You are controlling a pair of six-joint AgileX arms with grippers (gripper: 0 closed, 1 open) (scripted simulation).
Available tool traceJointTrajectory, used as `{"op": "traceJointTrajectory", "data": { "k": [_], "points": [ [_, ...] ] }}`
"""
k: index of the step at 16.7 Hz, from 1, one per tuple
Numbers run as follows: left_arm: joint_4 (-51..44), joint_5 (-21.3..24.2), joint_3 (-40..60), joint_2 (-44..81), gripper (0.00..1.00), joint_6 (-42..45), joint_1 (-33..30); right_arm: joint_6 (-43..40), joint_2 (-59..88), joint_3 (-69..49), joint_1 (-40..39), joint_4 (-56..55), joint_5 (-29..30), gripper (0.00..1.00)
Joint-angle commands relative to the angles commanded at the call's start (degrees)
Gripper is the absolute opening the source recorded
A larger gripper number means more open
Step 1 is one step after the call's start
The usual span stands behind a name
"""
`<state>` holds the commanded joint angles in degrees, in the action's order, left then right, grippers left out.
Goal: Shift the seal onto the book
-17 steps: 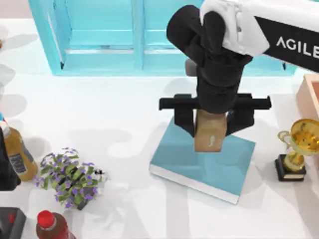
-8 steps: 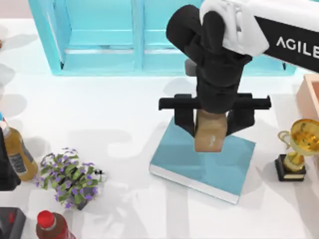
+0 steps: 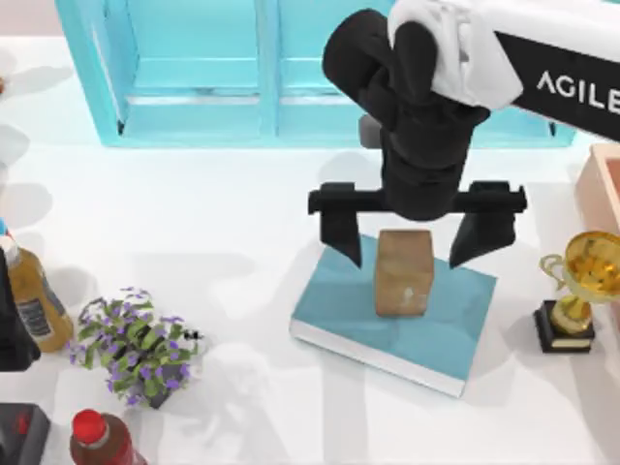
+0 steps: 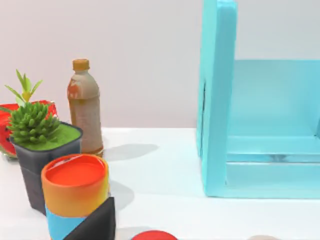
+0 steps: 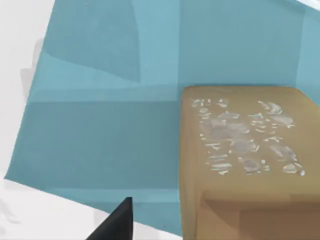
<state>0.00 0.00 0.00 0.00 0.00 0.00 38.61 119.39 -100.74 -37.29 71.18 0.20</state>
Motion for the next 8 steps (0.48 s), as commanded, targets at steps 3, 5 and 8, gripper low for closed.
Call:
{"op": "traceJointTrajectory", "data": {
  "k": [3, 5, 8],
  "points": [
    [0.00, 0.00, 0.00, 0.00, 1.00, 0.00, 0.00, 0.00, 0.00, 0.00, 0.00, 0.00, 0.00, 1.00],
    [0.00, 0.00, 0.00, 0.00, 1.00, 0.00, 0.00, 0.00, 0.00, 0.00, 0.00, 0.00, 0.00, 1.00],
    [0.00, 0.00, 0.00, 0.00, 1.00, 0.00, 0.00, 0.04, 0.11, -0.98, 0.05, 0.96, 0.01, 1.00]
  ]
}}
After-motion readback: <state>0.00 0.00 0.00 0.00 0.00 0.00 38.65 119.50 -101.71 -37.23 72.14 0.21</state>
